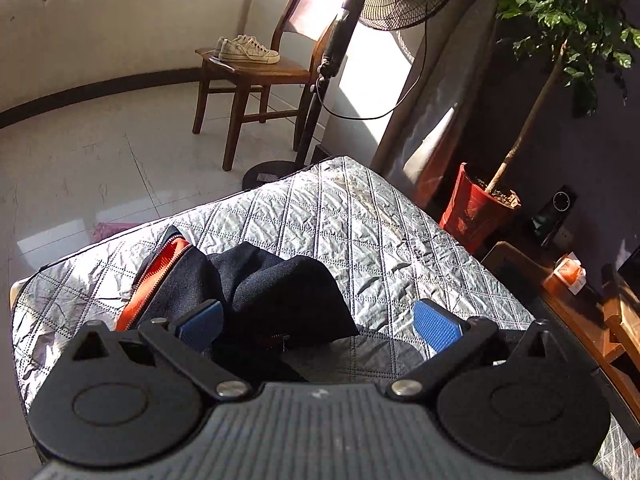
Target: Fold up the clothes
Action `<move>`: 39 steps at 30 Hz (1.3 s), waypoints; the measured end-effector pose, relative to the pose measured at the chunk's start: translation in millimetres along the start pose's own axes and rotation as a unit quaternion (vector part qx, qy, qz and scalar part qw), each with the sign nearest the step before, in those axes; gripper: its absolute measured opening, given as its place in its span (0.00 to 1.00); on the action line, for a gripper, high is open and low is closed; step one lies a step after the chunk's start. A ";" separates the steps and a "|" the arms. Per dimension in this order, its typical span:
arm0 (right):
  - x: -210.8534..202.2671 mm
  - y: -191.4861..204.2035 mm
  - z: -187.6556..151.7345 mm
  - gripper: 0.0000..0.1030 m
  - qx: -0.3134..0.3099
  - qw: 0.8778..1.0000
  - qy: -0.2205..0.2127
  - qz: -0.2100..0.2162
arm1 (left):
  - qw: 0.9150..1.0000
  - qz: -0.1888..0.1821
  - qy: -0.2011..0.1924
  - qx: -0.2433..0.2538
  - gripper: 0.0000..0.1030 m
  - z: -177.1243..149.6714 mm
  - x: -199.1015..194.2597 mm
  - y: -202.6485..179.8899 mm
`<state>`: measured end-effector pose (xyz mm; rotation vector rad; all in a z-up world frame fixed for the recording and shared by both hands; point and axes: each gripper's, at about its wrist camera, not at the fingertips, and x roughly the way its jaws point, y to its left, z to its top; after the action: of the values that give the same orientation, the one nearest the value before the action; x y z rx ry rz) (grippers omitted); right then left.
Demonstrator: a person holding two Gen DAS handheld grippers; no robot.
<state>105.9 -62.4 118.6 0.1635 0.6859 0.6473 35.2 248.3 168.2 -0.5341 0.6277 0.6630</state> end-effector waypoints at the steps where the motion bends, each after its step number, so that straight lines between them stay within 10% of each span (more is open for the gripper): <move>1: 0.7 1.7 -10.2 0.69 -0.024 0.999 0.018 -0.027 | 1.000 -0.002 0.000 0.008 0.98 -0.9 -1.9 -1.6; 4: 7.6 -2.9 -29.6 0.64 -0.022 0.995 0.054 -0.083 | 1.000 -0.007 0.002 0.010 0.98 -4.1 -3.5 -2.7; 6: 8.9 -21.1 -31.1 0.62 0.080 0.995 0.047 -0.043 | 1.000 -0.009 0.010 0.000 0.98 -5.0 -1.4 -1.1; 11: 61.8 -66.5 -46.7 0.56 0.329 0.943 0.035 0.033 | 0.999 -0.010 0.027 -0.017 0.98 -7.2 6.1 1.3; 22: 120.5 -78.9 -64.1 0.47 0.418 0.908 0.029 -0.006 | 0.999 -0.015 0.044 0.018 0.98 -7.4 12.4 -4.5; 25: 125.7 -79.4 -60.9 0.37 0.420 0.907 0.021 -0.019 | 0.999 -0.018 0.045 0.016 0.98 -6.0 11.9 -2.6; 27: 125.4 -79.1 -58.8 0.01 0.424 0.906 0.011 -0.018 | 0.999 -0.018 0.041 0.012 0.98 -4.1 11.3 0.7; 32: 123.1 -51.5 -16.8 0.01 0.348 0.937 -0.028 -0.005 | 1.000 -0.002 0.030 -0.006 0.98 2.6 10.5 12.5; 35: 130.7 -4.8 31.0 0.01 0.242 0.967 -0.023 0.078 | 0.999 0.020 0.008 -0.038 0.98 7.7 5.3 24.9; 37: 137.1 36.5 59.6 0.11 0.146 0.980 0.011 0.137 | 0.997 0.035 -0.007 -0.069 0.98 12.2 2.1 35.4; 39: 139.7 62.7 74.6 0.40 0.095 0.975 0.053 0.193 | 0.995 0.044 -0.015 -0.085 0.98 15.2 0.3 42.2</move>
<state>204.1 76.8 122.6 0.4493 0.8277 0.9670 11.3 286.3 167.9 -0.6567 0.5722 0.8122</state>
